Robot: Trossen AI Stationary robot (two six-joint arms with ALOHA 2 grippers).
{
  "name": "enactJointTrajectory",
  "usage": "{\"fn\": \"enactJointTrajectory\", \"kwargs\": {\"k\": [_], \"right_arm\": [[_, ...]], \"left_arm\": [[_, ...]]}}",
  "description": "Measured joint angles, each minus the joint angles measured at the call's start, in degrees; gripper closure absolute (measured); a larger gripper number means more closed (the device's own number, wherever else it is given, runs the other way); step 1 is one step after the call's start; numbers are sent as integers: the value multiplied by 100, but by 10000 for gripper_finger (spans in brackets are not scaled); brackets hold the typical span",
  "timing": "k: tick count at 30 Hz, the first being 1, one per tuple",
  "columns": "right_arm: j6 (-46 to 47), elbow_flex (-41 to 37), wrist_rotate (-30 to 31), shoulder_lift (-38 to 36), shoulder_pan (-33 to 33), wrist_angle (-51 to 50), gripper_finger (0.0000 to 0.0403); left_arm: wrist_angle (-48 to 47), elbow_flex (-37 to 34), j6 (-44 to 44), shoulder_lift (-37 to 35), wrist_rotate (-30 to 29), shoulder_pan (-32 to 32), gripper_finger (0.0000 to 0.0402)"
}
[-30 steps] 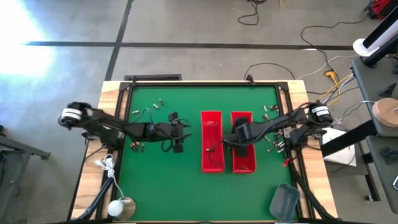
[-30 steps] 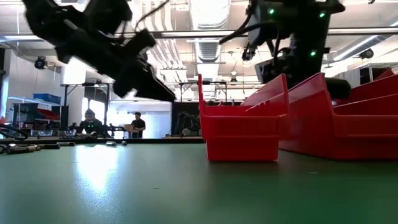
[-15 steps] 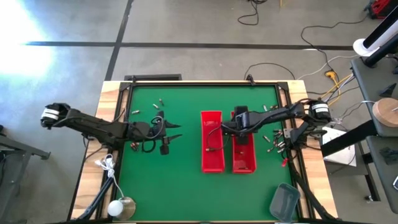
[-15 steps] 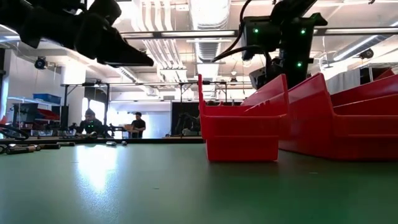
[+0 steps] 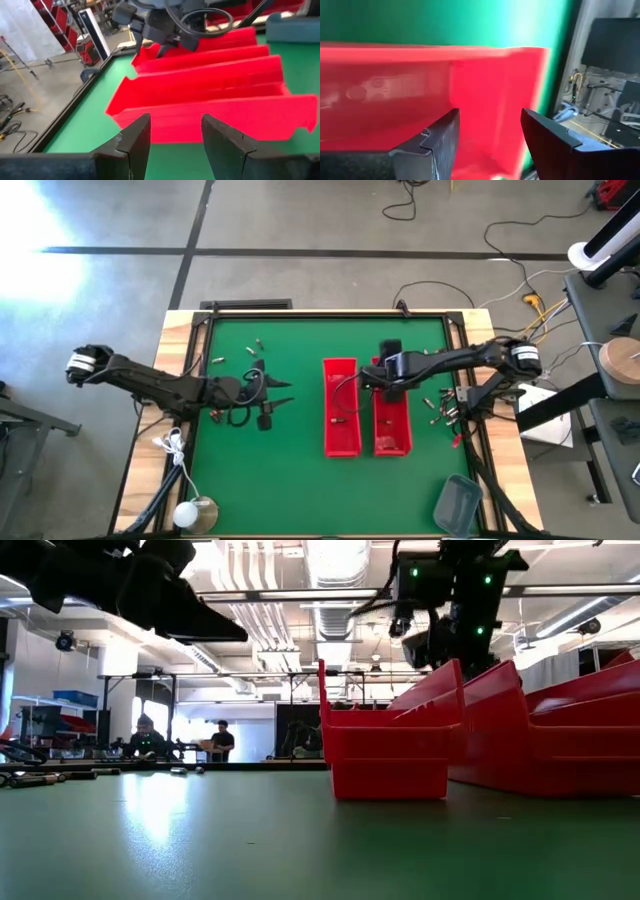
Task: Sort batteries
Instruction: Move the gray bin to the middle left of the table
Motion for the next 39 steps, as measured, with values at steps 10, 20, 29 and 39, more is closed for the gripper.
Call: {"fn": "enactJointTrajectory", "kwargs": {"k": [10, 20, 29, 39], "right_arm": [[542, 720, 17, -916, 565, -207, 197], [1824, 758, 808, -1389, 1943, -94, 213], [2643, 762, 993, -1193, 4046, -70, 244], [5346, 1992, -47, -708, 5713, -1489, 223]], "left_arm": [[309, 385, 81, 134, 0, -449, 246], [1305, 659, 41, 1194, 2, -872, 246], [1194, 1418, -349, 2702, -971, -1435, 246], [956, 2915, -670, 3473, -1368, -2298, 246]]}}
